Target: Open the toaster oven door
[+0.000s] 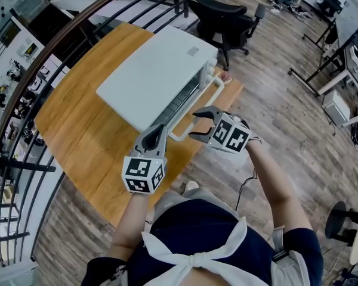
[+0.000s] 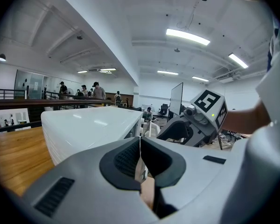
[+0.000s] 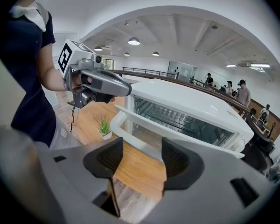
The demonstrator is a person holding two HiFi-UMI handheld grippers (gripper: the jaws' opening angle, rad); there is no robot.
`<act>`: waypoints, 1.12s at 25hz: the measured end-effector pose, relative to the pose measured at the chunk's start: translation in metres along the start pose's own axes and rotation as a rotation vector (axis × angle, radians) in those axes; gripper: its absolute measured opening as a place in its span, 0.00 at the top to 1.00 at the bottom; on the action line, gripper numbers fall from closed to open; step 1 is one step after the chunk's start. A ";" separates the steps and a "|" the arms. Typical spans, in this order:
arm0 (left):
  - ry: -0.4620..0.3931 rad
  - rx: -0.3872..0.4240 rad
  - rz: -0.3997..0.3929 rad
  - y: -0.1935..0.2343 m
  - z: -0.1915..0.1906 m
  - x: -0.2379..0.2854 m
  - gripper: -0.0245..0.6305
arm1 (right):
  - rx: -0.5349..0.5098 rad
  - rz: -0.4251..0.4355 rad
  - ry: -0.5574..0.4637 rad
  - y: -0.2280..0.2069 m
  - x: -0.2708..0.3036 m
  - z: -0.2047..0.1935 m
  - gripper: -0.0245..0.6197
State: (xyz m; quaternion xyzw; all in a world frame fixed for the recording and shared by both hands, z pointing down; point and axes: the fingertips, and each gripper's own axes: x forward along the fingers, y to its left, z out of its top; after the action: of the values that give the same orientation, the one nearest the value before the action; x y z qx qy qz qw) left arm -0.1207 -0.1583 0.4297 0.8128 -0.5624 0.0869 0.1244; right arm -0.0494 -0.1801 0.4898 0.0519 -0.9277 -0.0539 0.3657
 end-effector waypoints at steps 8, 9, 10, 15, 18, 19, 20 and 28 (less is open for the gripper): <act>0.004 0.004 -0.019 -0.006 -0.001 0.003 0.93 | 0.064 0.022 -0.001 0.005 -0.005 -0.010 0.56; 0.005 0.005 -0.021 -0.007 -0.001 0.003 0.93 | 0.076 0.025 -0.003 0.005 -0.005 -0.011 0.56; 0.006 0.005 -0.024 -0.007 -0.002 0.004 0.93 | 0.087 0.029 -0.005 0.006 -0.005 -0.012 0.56; 0.007 0.007 -0.036 -0.009 -0.001 0.006 0.93 | 0.139 0.045 -0.012 0.008 -0.007 -0.019 0.57; 0.008 0.009 -0.040 -0.010 0.000 0.006 0.93 | 0.173 0.047 -0.029 0.008 -0.008 -0.021 0.60; 0.008 0.009 -0.041 -0.010 0.000 0.006 0.93 | 0.187 0.045 -0.038 0.007 -0.008 -0.021 0.60; 0.009 0.009 -0.043 -0.010 -0.001 0.006 0.93 | 0.203 0.042 -0.048 0.006 -0.008 -0.020 0.61; 0.018 0.008 -0.062 -0.012 -0.002 0.010 0.93 | 0.291 0.016 -0.063 -0.002 -0.006 -0.023 0.66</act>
State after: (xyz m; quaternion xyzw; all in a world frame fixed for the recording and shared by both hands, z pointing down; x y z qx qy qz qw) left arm -0.1060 -0.1626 0.4337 0.8297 -0.5353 0.0925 0.1288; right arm -0.0293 -0.1828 0.5025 0.0951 -0.9372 0.0822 0.3254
